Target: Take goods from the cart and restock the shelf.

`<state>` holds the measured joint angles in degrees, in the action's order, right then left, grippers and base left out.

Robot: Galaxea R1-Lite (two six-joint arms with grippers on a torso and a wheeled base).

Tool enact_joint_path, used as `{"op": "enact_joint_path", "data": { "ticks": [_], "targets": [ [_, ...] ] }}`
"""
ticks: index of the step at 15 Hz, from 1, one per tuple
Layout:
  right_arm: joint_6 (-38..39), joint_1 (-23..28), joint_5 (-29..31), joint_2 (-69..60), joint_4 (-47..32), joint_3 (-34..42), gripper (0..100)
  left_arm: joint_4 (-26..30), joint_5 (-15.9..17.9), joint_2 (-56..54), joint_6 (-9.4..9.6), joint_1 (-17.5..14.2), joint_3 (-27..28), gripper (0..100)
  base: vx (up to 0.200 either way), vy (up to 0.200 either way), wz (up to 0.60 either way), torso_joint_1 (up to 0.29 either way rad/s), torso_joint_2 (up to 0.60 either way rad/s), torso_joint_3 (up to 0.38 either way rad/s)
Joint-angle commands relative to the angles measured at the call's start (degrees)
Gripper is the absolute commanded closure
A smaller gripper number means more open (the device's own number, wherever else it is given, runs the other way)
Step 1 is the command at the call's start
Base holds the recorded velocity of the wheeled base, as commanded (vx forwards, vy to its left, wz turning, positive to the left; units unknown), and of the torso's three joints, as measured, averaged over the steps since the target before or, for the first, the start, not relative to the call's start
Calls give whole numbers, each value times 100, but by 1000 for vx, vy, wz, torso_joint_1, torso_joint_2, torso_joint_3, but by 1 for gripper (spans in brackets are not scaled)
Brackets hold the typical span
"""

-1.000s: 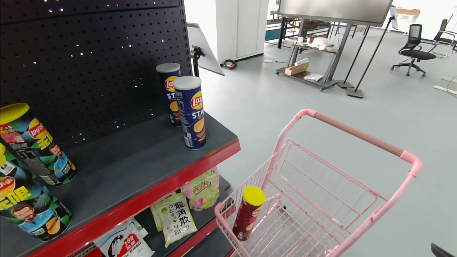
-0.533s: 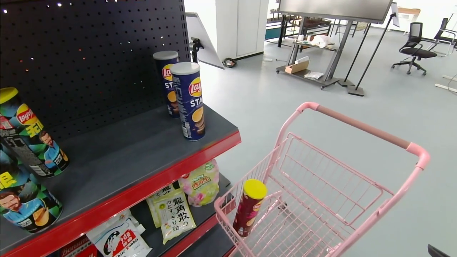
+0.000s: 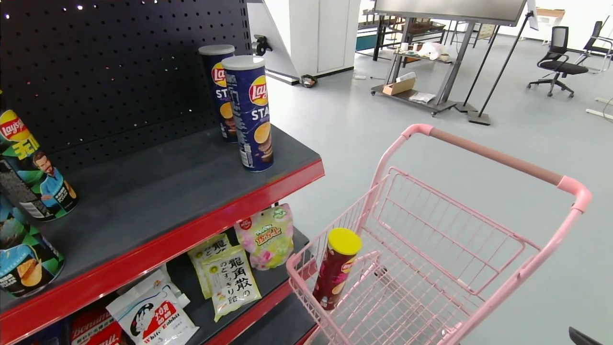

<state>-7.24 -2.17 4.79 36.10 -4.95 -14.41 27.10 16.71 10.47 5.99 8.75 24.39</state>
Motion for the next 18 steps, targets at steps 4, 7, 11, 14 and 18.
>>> {"op": "enact_joint_path", "data": {
  "ticks": [4, 7, 11, 14, 18],
  "targets": [
    [786, -117, -435, 3457, 3132, -282, 0, -12, -388, 139, -1, -5, 39, 0, 0, 0, 0, -15, 43, 27],
    [830, -715, -699, 5566, 5522, -378, 0, -12, -652, 640, 184, -14, 268, 0, 0, 0, 0, 0, 0, 0],
    [1436, -1743, -1033, 7465, 6665, -1319, 0, -12, -740, 1194, 210, -14, 602, 0, 0, 0, 0, 0, 0, 0],
    [1366, -2367, -1033, 7930, 6832, -1547, 0, -12, -801, 1220, 210, -5, 602, 0, 0, 0, 0, 0, 0, 0],
    [1401, -2745, -848, 8001, 6841, -1310, 0, 23, -792, 1176, 289, -5, 523, 0, 0, 0, 0, 0, 0, 0]
  ]
}}
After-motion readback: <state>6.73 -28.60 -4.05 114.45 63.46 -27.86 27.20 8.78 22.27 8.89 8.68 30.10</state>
